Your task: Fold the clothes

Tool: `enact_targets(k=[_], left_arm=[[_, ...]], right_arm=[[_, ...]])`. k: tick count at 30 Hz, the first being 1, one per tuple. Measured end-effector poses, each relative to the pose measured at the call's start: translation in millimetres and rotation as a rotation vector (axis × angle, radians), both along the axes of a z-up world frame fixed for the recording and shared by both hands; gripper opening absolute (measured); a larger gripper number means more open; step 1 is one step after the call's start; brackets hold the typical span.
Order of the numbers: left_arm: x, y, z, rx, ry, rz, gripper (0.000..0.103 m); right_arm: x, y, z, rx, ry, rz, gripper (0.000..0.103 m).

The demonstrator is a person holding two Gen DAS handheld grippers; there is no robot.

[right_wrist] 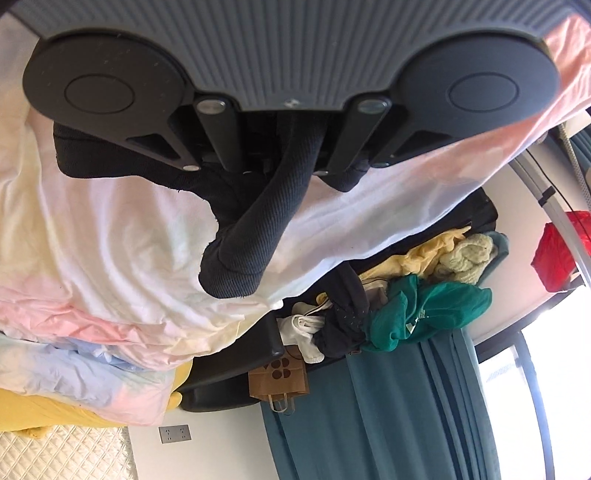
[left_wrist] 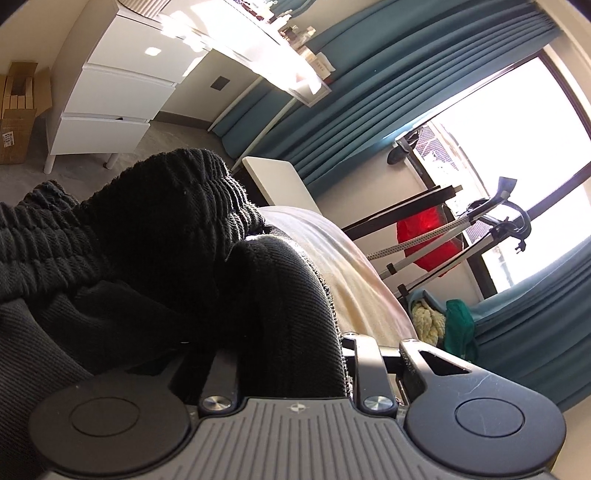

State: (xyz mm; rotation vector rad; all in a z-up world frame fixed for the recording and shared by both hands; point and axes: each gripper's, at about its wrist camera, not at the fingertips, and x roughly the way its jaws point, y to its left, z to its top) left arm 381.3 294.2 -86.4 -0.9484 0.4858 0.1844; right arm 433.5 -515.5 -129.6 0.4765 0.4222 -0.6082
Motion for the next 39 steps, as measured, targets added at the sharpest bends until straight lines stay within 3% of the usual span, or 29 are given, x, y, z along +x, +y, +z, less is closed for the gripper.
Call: enact_targets(k=[1,2,4,6,8,10,13,16,18,23,25,29,30,31,33,34,35,39], left_arm=[[-3,0,1,-0.003,-0.009,-0.014,0.041],[-9,0,4,-0.003,-0.011,-0.029,0.055],[-26,-3,10,0.009,-0.026,-0.061,0.07],[-51,-9,17,0.038,-0.051,-0.087,0.079],[-85,-18,20,0.075,-0.055,-0.08,0.093],[-109,-24,15,0.065,-0.019,-0.052,0.1],[-143,-35,5,0.024,-0.003,-0.044,0.1],[-158,-40,-3,-0.004,0.009,-0.007,0.1],[-166,-36,-12,-0.083,-0.004,0.049,0.1],[-186,-24,-32,-0.292,-0.042,0.204,0.097],[-183,-21,-34,-0.308,-0.049,0.229,0.098],[-151,-13,-38,-0.278,0.018,0.239,0.1],[-144,-12,-37,-0.273,0.031,0.25,0.1],[-135,-13,-35,-0.263,0.046,0.259,0.099],[-127,-13,-28,-0.22,0.067,0.286,0.068],[-124,-11,-24,-0.202,0.109,0.287,0.04],[-125,-6,-21,-0.207,0.119,0.292,0.025],[-130,7,-3,-0.203,0.09,0.262,0.012]], right_arm=[[-2,-3,0,0.02,-0.008,0.018,0.014],[-6,-7,1,0.053,-0.025,0.045,0.021],[-17,-15,5,0.113,-0.061,0.098,0.036],[-38,-21,12,0.129,-0.11,0.129,0.061],[-66,-28,21,0.141,-0.16,0.14,0.072],[-101,-37,27,0.167,-0.212,0.104,0.071],[-154,-57,17,0.305,-0.245,0.006,0.074],[-182,-72,-11,0.508,-0.244,0.024,0.075],[-192,-73,-28,0.579,-0.24,0.054,0.075],[-183,-63,-66,0.658,-0.239,0.092,0.074],[-168,-59,-77,0.671,-0.255,0.13,0.074],[-129,-51,-79,0.565,-0.243,0.187,0.074],[-122,-49,-77,0.534,-0.238,0.166,0.068],[-116,-46,-74,0.502,-0.233,0.144,0.062],[-107,-42,-69,0.441,-0.191,0.085,0.013],[-109,-40,-65,0.416,-0.202,0.075,0.012],[-112,-37,-60,0.391,-0.213,0.065,0.01],[-126,-30,-41,0.307,-0.247,0.025,0.009]])
